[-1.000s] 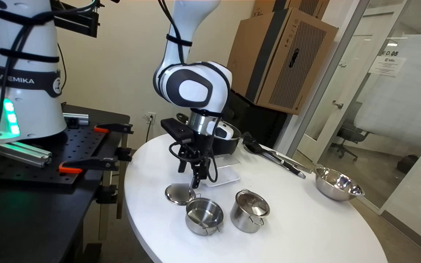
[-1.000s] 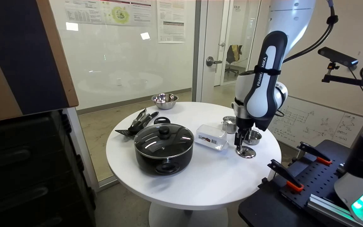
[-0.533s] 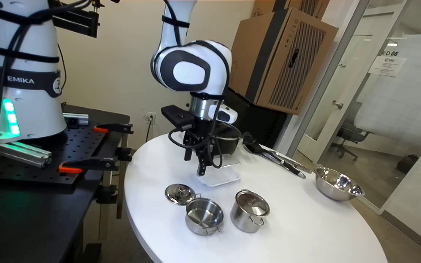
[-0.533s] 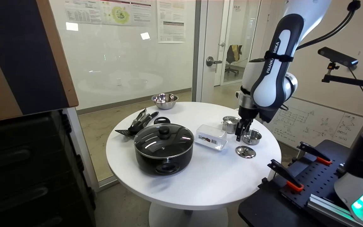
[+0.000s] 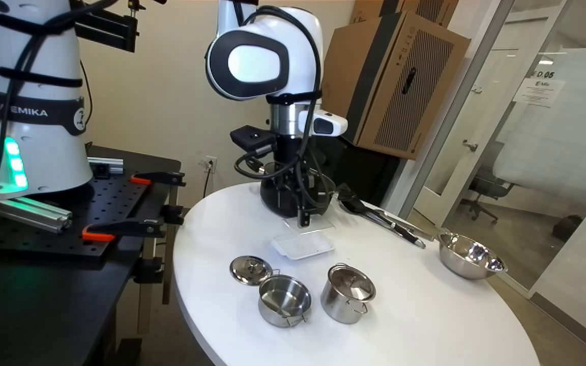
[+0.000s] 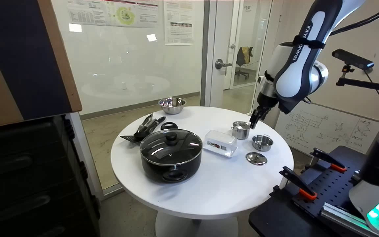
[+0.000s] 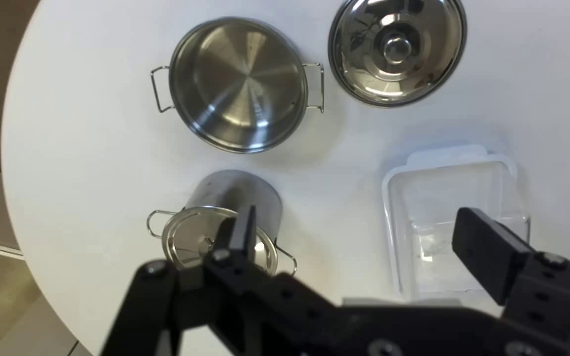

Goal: Take the lid off the shorter pot and place it on the table

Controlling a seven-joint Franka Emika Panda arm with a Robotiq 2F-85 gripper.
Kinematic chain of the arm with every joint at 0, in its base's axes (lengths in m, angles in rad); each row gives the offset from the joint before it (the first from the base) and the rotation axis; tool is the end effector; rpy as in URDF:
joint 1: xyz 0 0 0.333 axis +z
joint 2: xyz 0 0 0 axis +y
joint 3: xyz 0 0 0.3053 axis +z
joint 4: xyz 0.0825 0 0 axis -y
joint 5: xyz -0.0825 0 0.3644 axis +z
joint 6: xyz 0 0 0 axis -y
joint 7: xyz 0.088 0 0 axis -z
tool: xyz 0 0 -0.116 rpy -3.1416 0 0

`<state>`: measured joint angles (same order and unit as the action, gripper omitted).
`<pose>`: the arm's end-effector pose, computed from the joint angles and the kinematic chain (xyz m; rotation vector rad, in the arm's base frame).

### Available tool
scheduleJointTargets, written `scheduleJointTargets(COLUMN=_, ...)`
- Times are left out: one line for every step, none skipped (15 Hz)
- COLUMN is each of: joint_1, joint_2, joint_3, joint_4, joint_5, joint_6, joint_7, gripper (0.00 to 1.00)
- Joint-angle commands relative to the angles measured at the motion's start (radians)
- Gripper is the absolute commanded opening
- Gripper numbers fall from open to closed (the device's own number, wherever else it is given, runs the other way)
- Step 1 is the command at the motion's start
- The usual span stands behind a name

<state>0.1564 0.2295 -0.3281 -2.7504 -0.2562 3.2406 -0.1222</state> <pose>0.4003 -0.0521 0.1786 2.9815 0.3396 0.3721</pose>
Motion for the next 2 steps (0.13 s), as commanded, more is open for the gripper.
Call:
scheduleJointTargets(joint_1=-0.001, joint_2=0.004, joint_3=0.003, joint_4=0.0, joint_5=0.0, joint_6=0.0, joint_7=0.0, gripper=1.0)
scheduleJointTargets(joint_1=0.0, joint_2=0.007, joint_3=0.007, joint_4=0.001, joint_5=0.0, joint_6=0.0, joint_7=0.0, gripper=1.0)
